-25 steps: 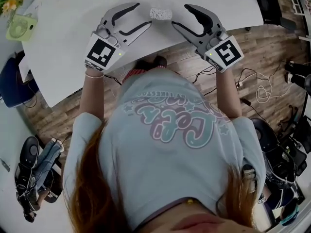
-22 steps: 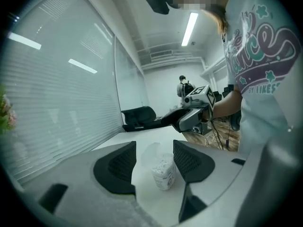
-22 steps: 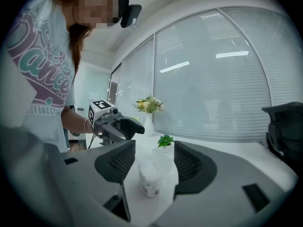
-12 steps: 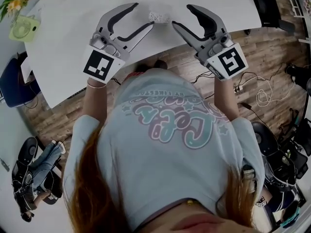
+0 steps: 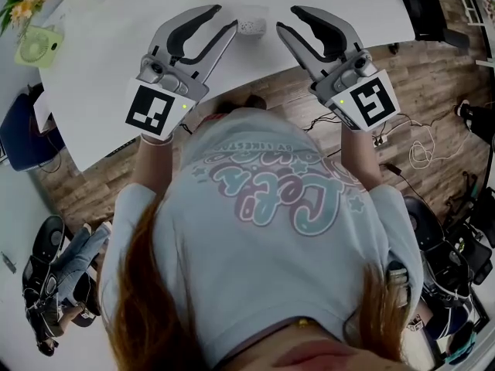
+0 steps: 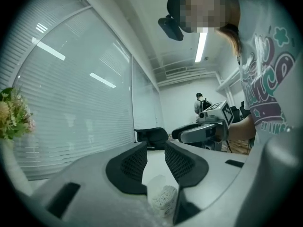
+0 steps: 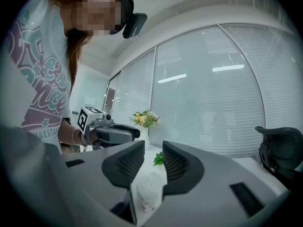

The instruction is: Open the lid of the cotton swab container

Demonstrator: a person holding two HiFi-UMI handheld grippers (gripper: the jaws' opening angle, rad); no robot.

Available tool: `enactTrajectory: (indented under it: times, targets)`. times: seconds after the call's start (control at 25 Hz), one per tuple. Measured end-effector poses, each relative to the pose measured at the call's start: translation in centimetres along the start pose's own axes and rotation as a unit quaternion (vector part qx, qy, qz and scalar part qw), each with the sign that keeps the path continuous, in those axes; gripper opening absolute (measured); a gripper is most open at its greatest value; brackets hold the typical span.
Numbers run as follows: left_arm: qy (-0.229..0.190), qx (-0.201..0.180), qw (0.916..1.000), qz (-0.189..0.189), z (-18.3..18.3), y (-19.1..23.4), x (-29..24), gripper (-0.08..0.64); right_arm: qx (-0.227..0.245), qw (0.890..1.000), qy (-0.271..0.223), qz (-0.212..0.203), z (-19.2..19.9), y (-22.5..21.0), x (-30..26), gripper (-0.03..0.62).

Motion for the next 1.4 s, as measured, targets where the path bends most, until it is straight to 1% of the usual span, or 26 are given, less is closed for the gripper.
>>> enactTrajectory:
  times: [0.16,0.36,0.44,0.8,0.96,1.12,1.2,1.28,1.4]
  targets:
    - [-0.004,0.001,1.0,0.001,-0.2,-0.3,-0.2,0.08,-0.001,1.0,-0.009,0.009,-0.5,-0.1,0.1,0.064]
    - [-0.008,0.009,0.9999,0.005,-0.5,-1.2,-0.7,0.034,0.0,1.0,-0.016,0.009,-0.7,-0.3,1.1,0.021]
    - [-0.008,0.006,0.9999,0.006,-0.6,-1.3,-0.8,0.026,0.0,1.0,-0.014,0.011,-0.5,-0.4,1.2,0.005]
    - [-0.011,0.008,0.9999,0.001,-0.7,-1.7,-1.2,0.011,-0.003,0.999,-0.02,0.027,-0.4,-0.7,1.6,0.005]
    - [-0.013,0.007,0.9999,-0.004,-0.8,-1.7,-1.1,0.008,0.012,0.999,-0.013,0.04,-0.5,-0.5,1.6,0.004]
    - [-0.012,0.006,0.9999,-0.004,-0.7,-1.9,-1.0,0.008,0.003,0.998,-0.025,0.057,-0.5,-0.5,1.9,0.003]
    - [-0.016,0.012,0.9998,-0.004,-0.7,-2.1,-1.0,0.008,0.0,0.998,-0.027,0.064,-0.5,-0.4,2.1,0.003]
    - [-0.021,0.02,0.9996,-0.004,-0.7,-2.1,-0.9,0.008,0.001,0.998,-0.026,0.064,-0.5,-0.1,2.1,0.003]
    - [-0.027,0.021,0.9994,-0.008,-0.9,-2.1,-0.7,0.008,0.007,0.998,-0.02,0.063,-0.4,0.2,2.2,0.003]
Point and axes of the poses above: the fingertips, and each gripper's own axes: x backward along the fingers, y to its left, z out of its underside, the point moved 6 cm from there along x, backward along the fingers, and after that the axes turned 4 degrees about z, right-handed, at the moved point
